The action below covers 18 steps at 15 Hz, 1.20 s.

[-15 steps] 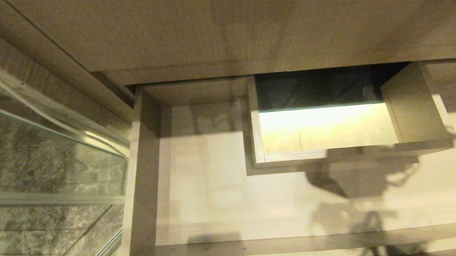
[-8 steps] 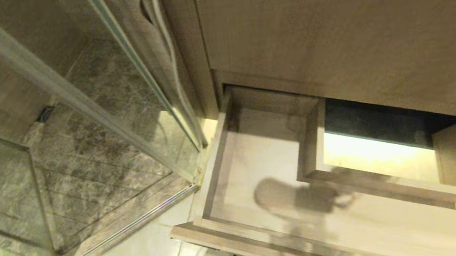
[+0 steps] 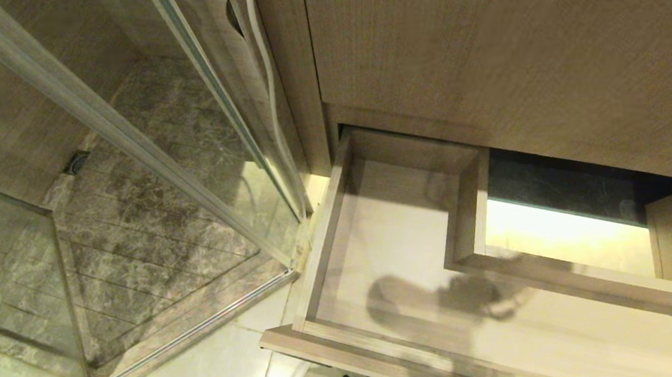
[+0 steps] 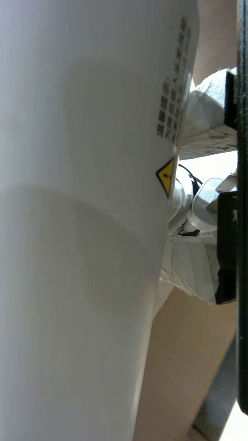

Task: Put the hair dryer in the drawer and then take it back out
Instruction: Place it on the countertop

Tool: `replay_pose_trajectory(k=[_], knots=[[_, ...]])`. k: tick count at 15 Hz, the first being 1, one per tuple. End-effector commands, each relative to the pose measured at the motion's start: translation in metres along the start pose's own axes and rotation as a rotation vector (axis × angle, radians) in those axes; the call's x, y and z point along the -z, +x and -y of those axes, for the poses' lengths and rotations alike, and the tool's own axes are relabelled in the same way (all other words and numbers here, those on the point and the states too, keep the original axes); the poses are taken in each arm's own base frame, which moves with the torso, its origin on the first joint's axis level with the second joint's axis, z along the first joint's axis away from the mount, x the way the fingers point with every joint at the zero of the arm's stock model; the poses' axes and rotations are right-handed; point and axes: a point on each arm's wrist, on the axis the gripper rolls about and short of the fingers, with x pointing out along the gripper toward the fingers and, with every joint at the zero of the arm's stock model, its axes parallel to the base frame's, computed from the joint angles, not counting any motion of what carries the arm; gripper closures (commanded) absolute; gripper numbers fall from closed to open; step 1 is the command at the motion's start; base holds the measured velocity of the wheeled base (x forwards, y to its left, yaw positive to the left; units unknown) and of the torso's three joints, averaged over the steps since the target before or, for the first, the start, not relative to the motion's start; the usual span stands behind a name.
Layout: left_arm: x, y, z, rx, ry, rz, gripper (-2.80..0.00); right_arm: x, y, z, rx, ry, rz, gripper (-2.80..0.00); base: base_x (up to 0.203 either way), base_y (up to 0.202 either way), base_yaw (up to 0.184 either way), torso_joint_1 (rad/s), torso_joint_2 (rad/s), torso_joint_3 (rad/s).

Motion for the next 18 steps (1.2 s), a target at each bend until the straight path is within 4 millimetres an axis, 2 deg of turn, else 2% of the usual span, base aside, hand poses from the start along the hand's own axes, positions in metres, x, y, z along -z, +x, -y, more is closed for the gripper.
replay_pose_trajectory(k=[1, 5, 7, 11, 16, 18], knots=[[0.0003, 0.0001, 0.0000, 0.000, -0.001, -0.001, 0.00, -0.0007, -0.0015, -0.0004, 0.001, -0.003, 0.000, 0.00, 0.000, 0.000, 0.000, 0.000, 0.00, 0.000], [0.0000, 0.0000, 0.0000, 0.000, -0.001, 0.000, 0.00, -0.0022, -0.0028, 0.0000, -0.002, -0.002, 0.011, 0.00, 0.002, 0.002, -0.018, 0.140, -0.26, -0.127], [0.0000, 0.0000, 0.0000, 0.000, -0.001, 0.000, 0.00, -0.0033, -0.0046, -0.0001, 0.000, -0.004, 0.016, 0.00, 0.003, 0.007, -0.146, 0.048, -0.45, -0.211], [0.0000, 0.0000, 0.0000, 0.001, -0.001, 0.000, 0.00, -0.0029, -0.0066, -0.0008, 0.008, -0.007, 0.014, 0.00, 0.001, 0.009, -0.176, 0.311, -0.46, -0.212], [0.0000, 0.0000, 0.0000, 0.000, -0.001, 0.000, 0.00, -0.0010, -0.0070, -0.0020, 0.001, -0.009, 0.007, 0.00, 0.000, 0.007, -0.160, 0.081, -0.10, -0.050], [0.0000, 0.0000, 0.0000, 0.001, -0.001, 0.000, 0.00, 0.0024, -0.0100, -0.0046, -0.005, -0.007, -0.007, 0.00, 0.001, 0.000, -0.038, 0.007, -0.01, 0.000]])
